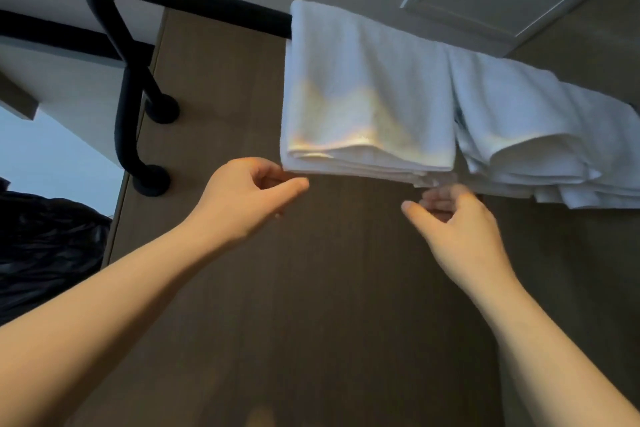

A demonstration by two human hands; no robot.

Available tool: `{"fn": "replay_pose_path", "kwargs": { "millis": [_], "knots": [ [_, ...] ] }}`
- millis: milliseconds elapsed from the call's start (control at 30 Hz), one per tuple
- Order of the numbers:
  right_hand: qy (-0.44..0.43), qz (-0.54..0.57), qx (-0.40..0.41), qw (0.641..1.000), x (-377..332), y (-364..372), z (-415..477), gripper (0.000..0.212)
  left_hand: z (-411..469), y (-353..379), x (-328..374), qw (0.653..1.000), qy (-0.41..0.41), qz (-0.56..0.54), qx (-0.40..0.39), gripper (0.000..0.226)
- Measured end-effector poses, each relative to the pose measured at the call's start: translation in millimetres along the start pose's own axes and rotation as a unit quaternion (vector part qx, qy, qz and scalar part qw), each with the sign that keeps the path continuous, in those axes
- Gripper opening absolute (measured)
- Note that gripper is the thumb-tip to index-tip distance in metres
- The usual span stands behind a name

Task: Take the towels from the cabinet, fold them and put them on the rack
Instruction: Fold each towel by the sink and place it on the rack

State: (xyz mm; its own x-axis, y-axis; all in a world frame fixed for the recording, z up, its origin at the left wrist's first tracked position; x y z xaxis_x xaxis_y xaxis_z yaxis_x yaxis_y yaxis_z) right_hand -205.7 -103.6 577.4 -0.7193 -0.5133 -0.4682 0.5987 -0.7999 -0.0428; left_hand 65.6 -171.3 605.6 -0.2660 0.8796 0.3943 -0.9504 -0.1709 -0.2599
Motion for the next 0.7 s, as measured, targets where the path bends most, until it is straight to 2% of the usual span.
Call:
{"fn": "replay_pose_path", "kwargs": {
  "millis": [133,233,333,500,700],
  "knots": [
    [-0.011,-0.124,-0.114,0.986,3.2,9.6,-53.4,0.019,-41.9,5.5,-27.7,0.987,0.009,0.136,-0.081,0.021],
    [0.029,-0.2,-0.217,0.955,15.0,35.8,-101.7,0.015,-83.8,15.7,-69.7,0.967,-0.024,0.169,-0.187,0.02],
    [0.033,-0.225,-0.261,0.938,20.0,40.5,-133.2,0.013,-112.0,25.2,-90.4,0.95,-0.013,0.209,-0.231,0.022],
    [0.09,-0.29,-0.426,0.852,57.5,69.5,-238.1,0.014,-208.0,56.0,-138.8,0.894,-0.04,0.252,-0.369,0.03],
    [0.105,-0.325,-0.529,0.777,96.5,73.6,-347.2,0.022,-324.3,92.1,-160.5,0.844,-0.074,0.257,-0.465,0.034]
  ]
}}
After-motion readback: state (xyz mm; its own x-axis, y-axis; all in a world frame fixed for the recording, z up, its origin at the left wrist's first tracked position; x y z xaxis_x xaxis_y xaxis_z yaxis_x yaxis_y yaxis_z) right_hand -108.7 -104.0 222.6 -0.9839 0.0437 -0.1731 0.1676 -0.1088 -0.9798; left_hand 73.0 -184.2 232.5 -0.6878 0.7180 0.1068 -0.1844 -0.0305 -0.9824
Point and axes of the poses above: each hand's wrist, its own z-axis towards the middle knuckle, its own y-axis out of the palm, x = y × z, the point moved 7 cm from there along z, towards the middle knuckle, and after that the axes turned 4 degrees about -x, right-handed, at the moved point
